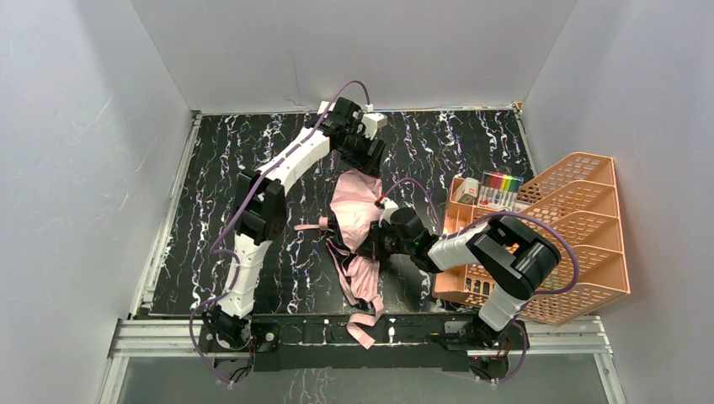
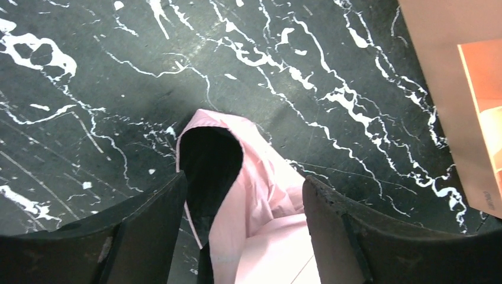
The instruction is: Put away the umbrella
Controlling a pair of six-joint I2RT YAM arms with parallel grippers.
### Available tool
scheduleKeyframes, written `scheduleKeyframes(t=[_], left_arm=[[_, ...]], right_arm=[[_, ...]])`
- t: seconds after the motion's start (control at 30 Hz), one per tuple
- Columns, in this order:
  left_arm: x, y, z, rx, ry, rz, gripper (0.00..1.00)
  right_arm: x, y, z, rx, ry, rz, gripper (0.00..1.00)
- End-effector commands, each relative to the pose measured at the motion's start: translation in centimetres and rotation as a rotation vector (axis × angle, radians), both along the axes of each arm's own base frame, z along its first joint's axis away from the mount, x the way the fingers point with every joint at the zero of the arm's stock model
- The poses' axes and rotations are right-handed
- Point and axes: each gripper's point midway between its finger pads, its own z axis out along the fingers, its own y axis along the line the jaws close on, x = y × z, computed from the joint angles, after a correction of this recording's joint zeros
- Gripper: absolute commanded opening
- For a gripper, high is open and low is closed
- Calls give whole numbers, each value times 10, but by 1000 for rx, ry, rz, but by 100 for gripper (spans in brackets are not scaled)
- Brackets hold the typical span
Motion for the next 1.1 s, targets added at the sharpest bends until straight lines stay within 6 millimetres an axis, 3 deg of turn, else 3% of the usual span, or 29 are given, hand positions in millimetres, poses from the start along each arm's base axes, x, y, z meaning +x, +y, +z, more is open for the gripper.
scheduleKeyframes(t=[0.0, 0.1, 0.37, 0.47, 0.6, 0.7, 0.8, 0.97, 1.07], left_arm=[[6, 15, 8, 40, -32, 10, 67], [3, 13, 4, 35, -18, -5, 53], [-3, 10, -6, 24, 21, -24, 38], [-6, 10, -7, 18, 29, -35, 37], [-11, 11, -11, 20, 44, -47, 44], [-14, 12, -14, 24, 51, -51, 43], [-14, 10, -15, 17, 57, -53, 34], [-8, 8, -5, 3, 37, -34, 1], [-1, 7, 13, -11, -1, -6, 0]], right_arm=[[-31, -44, -60, -230, 132, -1, 0], [-31, -44, -60, -230, 133, 1, 0], [-31, -45, -59, -232, 134, -5, 0], [-32, -45, -60, -234, 136, -5, 0], [-32, -45, -61, -235, 138, -4, 0], [-32, -45, -61, -234, 139, -2, 0], [-32, -45, -61, -234, 141, -3, 0], [-33, -46, -62, -238, 144, -7, 0], [-33, -46, -63, -239, 149, -10, 0]])
